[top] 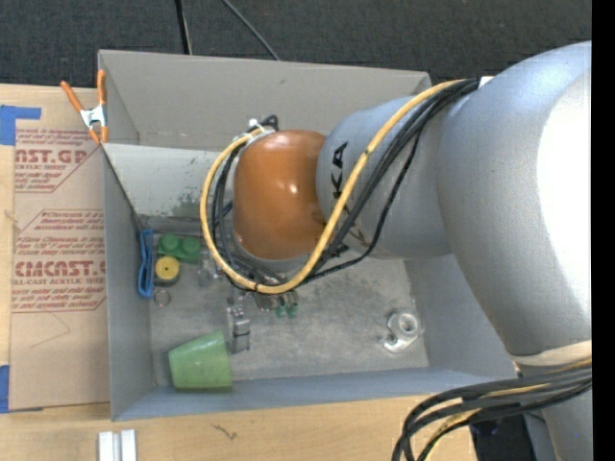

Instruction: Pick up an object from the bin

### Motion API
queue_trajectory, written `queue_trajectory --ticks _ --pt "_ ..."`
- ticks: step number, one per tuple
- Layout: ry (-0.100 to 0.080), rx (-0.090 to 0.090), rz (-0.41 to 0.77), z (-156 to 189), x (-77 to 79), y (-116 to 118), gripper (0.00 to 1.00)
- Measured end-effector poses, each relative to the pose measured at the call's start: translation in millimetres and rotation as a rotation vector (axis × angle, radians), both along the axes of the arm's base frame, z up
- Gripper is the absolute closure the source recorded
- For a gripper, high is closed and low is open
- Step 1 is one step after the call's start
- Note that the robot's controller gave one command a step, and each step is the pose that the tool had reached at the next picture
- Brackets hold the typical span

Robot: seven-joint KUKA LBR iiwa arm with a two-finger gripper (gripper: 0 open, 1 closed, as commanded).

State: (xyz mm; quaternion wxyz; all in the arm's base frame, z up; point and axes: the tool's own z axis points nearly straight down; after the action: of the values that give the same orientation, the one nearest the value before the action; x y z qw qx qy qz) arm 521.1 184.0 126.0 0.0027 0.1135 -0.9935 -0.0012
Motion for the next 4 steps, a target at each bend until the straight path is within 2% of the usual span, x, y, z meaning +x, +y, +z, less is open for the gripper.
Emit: queue_trajectory --ticks 1,2,3,4 --pt "-0.003 0.0 -0.031 -42.0 -42.1 41.4 0.0" --pt "-0.01 -0.021 -0.032 -47.0 -33.8 48.0 0.0" --pt "-0.017 -0.013 -0.076 -51.4 -32.6 51.2 0.0" --pt "-0.013 -0.01 -0.077 -52.3 -34.5 53.4 1.0"
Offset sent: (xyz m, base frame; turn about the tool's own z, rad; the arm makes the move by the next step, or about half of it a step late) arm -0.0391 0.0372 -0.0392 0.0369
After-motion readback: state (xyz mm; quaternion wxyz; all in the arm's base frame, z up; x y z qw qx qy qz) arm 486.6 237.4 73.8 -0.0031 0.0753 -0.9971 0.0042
